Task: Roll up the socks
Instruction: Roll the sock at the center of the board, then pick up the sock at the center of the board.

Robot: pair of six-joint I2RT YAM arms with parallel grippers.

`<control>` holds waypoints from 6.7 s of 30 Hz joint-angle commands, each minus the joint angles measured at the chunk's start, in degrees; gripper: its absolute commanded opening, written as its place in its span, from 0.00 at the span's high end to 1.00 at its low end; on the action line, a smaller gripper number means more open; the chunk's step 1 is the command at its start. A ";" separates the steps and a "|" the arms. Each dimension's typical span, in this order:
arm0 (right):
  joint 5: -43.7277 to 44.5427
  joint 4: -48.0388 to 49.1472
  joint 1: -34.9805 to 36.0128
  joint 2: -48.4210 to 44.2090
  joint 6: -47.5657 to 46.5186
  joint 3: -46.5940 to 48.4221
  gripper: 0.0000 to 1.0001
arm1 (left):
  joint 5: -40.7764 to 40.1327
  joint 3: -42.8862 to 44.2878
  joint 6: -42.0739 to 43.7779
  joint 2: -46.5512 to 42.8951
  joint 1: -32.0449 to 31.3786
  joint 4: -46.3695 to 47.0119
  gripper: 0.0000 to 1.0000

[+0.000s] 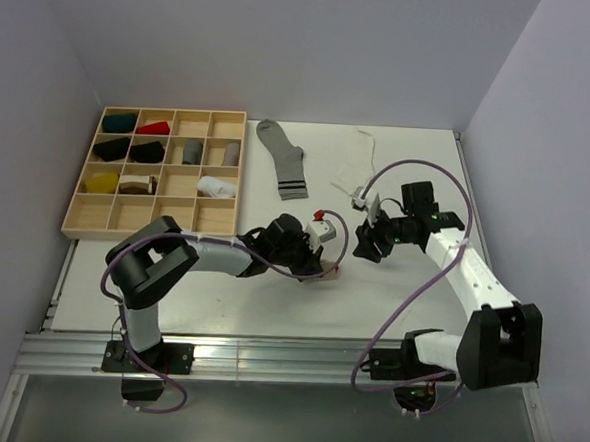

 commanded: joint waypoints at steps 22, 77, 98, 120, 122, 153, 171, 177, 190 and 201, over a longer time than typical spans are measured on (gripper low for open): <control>14.14 23.15 19.26 -13.06 -5.65 -20.76 0.38 | 16.59 5.79 -3.31 13.19 3.82 -18.98 1.00; 24.69 22.10 27.43 4.26 -7.23 -17.78 0.92 | 25.13 -0.71 -23.87 4.59 10.32 3.52 0.62; 18.27 8.14 26.38 16.82 -7.67 -4.95 0.94 | -26.72 -29.44 -15.45 -32.13 4.62 29.50 0.51; 14.58 -7.60 23.74 32.21 -7.94 10.34 0.94 | -43.61 -22.51 22.08 -20.56 -19.74 24.96 0.32; 14.49 -8.65 23.65 33.00 -8.11 10.96 0.94 | -42.82 -21.81 23.93 -18.54 -20.00 24.88 0.31; 11.77 -17.70 22.25 39.42 -10.22 17.20 0.95 | -34.31 -13.72 35.01 -0.07 -20.27 27.26 0.20; 8.43 -24.83 21.37 42.32 -14.17 22.21 0.96 | -32.01 -9.59 32.11 4.23 -19.21 18.20 0.37; 8.25 -25.01 21.28 42.67 -14.44 22.39 0.96 | -30.26 -7.57 30.97 5.46 -18.68 13.99 0.44; 6.76 -26.32 21.10 42.15 -15.05 23.44 0.96 | -25.77 -2.65 27.45 8.27 -18.07 4.84 0.90; 6.93 -25.10 20.14 39.34 -13.12 22.57 0.66 | -21.03 2.62 25.25 11.61 -16.93 -4.38 1.00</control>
